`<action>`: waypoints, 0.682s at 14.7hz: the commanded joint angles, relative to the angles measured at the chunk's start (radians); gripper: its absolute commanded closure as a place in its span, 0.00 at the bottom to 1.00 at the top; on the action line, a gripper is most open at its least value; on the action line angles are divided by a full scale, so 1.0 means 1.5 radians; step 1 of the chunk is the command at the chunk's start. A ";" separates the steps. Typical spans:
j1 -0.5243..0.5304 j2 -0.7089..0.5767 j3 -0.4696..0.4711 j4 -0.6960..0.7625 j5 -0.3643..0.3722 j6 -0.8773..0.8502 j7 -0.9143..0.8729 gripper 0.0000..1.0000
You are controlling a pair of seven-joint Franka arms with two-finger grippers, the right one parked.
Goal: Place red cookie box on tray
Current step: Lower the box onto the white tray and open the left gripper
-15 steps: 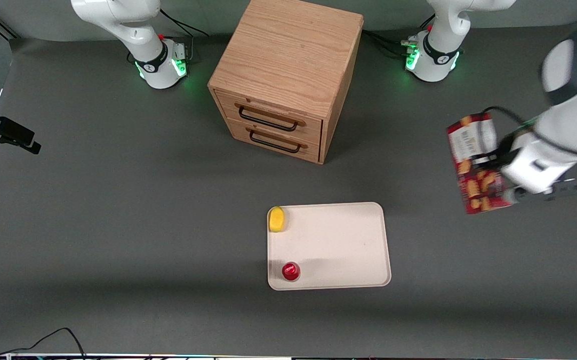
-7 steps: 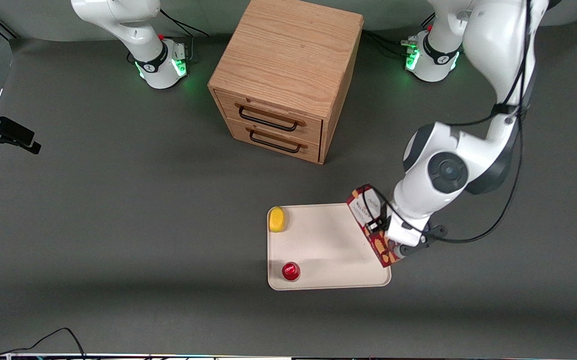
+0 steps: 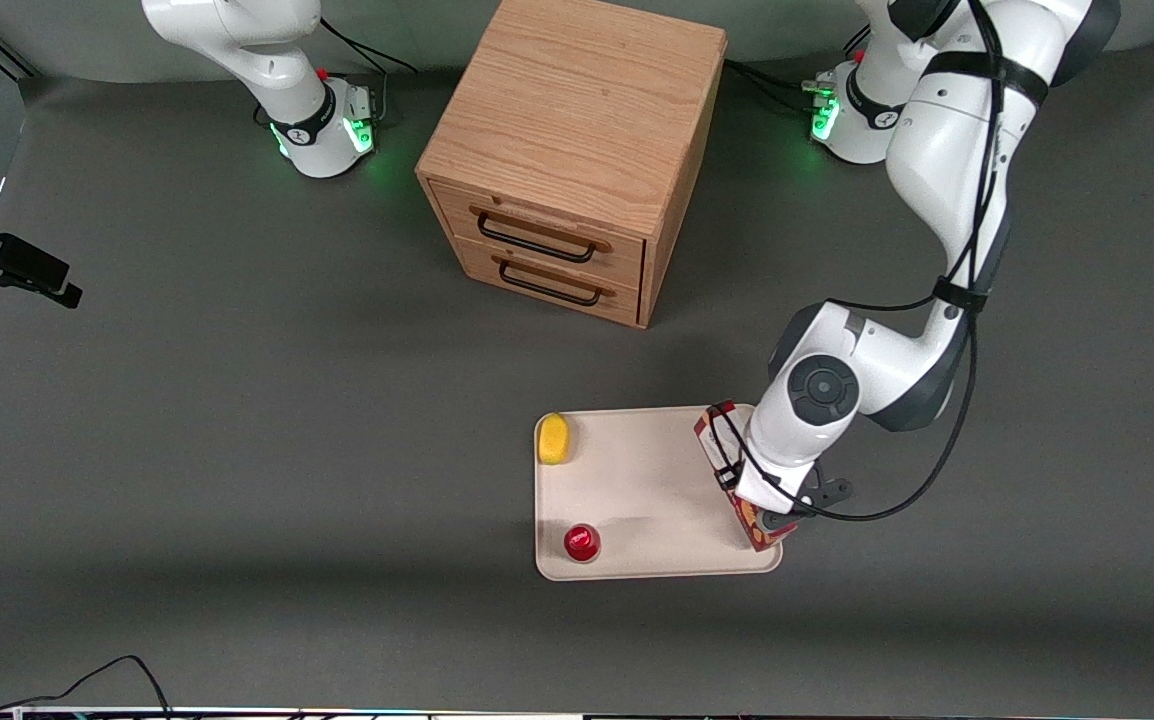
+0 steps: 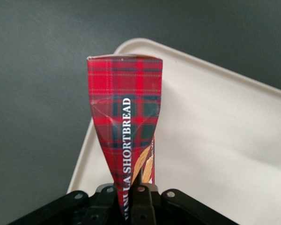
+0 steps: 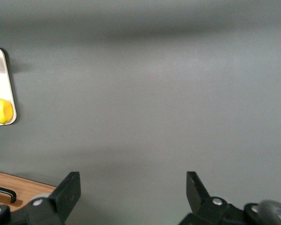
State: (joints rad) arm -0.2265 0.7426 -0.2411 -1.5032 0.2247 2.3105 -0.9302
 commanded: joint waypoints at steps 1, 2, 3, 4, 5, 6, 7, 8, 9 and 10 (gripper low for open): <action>-0.014 0.016 0.002 0.014 0.017 0.018 -0.017 1.00; -0.013 0.021 0.002 0.012 0.022 0.030 -0.015 1.00; -0.012 0.030 0.002 0.012 0.038 0.035 -0.013 1.00; -0.011 0.032 0.002 0.014 0.045 0.035 -0.009 0.72; -0.008 0.033 0.002 0.015 0.046 0.034 -0.009 0.24; -0.006 0.031 0.003 0.024 0.044 0.018 -0.010 0.00; -0.005 0.028 0.002 0.035 0.038 -0.005 -0.010 0.00; -0.005 0.025 0.000 0.057 0.037 -0.056 -0.010 0.00; -0.005 0.021 -0.008 0.091 0.029 -0.126 -0.009 0.00; -0.004 0.015 -0.023 0.123 0.018 -0.202 -0.008 0.00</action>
State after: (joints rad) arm -0.2294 0.7646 -0.2450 -1.4374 0.2593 2.1944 -0.9308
